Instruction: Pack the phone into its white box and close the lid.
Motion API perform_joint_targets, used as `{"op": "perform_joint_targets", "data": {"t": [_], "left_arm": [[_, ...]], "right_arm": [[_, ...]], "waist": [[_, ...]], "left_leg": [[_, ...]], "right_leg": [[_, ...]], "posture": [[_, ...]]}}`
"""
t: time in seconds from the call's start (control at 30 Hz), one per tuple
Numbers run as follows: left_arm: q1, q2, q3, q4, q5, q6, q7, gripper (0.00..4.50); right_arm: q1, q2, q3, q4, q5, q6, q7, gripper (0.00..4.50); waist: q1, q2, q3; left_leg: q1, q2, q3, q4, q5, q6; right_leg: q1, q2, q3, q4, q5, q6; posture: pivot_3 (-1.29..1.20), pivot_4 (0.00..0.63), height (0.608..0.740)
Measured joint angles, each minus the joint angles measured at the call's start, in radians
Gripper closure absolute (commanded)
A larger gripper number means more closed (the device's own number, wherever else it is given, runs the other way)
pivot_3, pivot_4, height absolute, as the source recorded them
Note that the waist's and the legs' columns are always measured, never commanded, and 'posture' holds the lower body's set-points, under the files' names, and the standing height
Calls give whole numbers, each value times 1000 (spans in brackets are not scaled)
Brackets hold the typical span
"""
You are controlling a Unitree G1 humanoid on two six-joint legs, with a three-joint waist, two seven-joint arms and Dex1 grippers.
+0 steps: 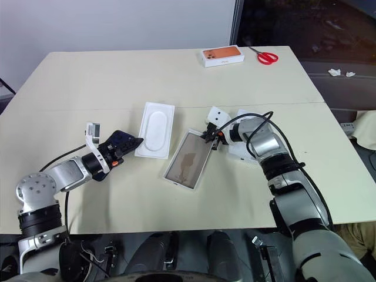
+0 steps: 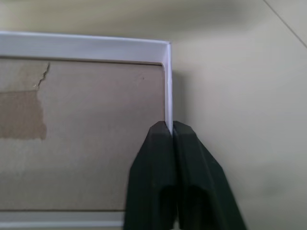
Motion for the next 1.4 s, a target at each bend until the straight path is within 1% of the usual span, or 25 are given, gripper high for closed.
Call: {"op": "perform_joint_targets", "data": {"t": [0.1,0.2,0.37,0.5,0.53,0.6,0.7,0.8,0.9,1.07,1.17,1.23,1.4], "left_arm": [[4,0,-1,-3,-18,0,7,4500],[7,0,-3,-7,-35,0,10,4500],[11,7,-5,-9,-81,6,11,4500],[21,20,-12,-29,-107,19,11,4500],[24,24,-15,-29,-114,22,11,4500],[30,26,-22,-32,-124,23,12,4500],[52,35,-39,-50,-142,28,12,4500],[69,59,-48,-65,-149,33,9,4500],[79,105,-53,-66,-149,41,-10,4500],[95,158,-79,-75,-126,19,-50,4500],[119,189,-121,-115,-84,-2,-84,4500],[126,193,-141,-127,-62,-24,-106,4500],[124,198,-194,-114,-13,-44,-132,4500]], "right_arm": [[-25,21,-2,37,-2,7,2,4463],[-50,53,-6,84,-6,-10,-30,4463],[-113,138,-1,198,-52,-130,-96,4463],[-151,171,-6,267,-62,-192,-103,4463],[-158,182,-13,287,-62,-206,-103,4198],[-163,192,-22,312,-62,-232,-110,3529],[-172,194,-23,334,-71,-283,-130,2030],[-176,194,-28,340,-77,-317,-155,2030],[-176,180,-51,341,-76,-322,-171,2030],[-164,99,-93,287,-58,-278,-138,2030],[-105,31,-134,175,-22,-210,-95,2030],[-34,-9,-163,60,11,-137,-70,2030],[122,-61,-190,-197,64,22,-46,2030]], "waist": [[0,0,0],[-2,0,0],[-4,0,0],[-2,0,0],[-2,0,0],[-2,0,0],[-4,0,0],[-4,0,0],[-4,0,0],[0,0,0],[0,1,0],[1,1,0],[0,1,0]], "left_leg": [[0,0,0,0,0,0],[0,0,0,0,0,0],[0,0,0,0,1,-1],[0,0,0,0,1,-1],[0,0,0,0,1,-1],[0,0,0,0,1,-1],[0,0,0,0,1,-1],[0,0,0,-1,1,-1],[0,0,0,-1,1,-1],[0,-1,0,-1,1,-1],[0,-1,0,-2,1,-1],[0,0,0,-2,1,-1],[0,0,0,-3,0,-1]], "right_leg": [[0,0,0,0,0,0],[0,0,0,0,0,0],[-1,0,0,1,0,0],[0,0,0,1,0,0],[0,0,0,1,0,0],[0,0,0,1,0,0],[-1,0,0,1,0,0],[-1,0,0,1,0,0],[-1,0,0,1,0,0],[0,0,0,0,0,0],[0,0,0,0,0,0],[0,0,1,-1,0,0],[-1,0,1,0,0,0]], "posture": [[0,150,740],[0,150,740],[0,150,740],[0,150,740],[0,150,740],[0,150,740],[0,150,740],[0,150,740],[0,150,740],[0,150,740],[0,150,740],[0,150,740],[0,150,740]]}}
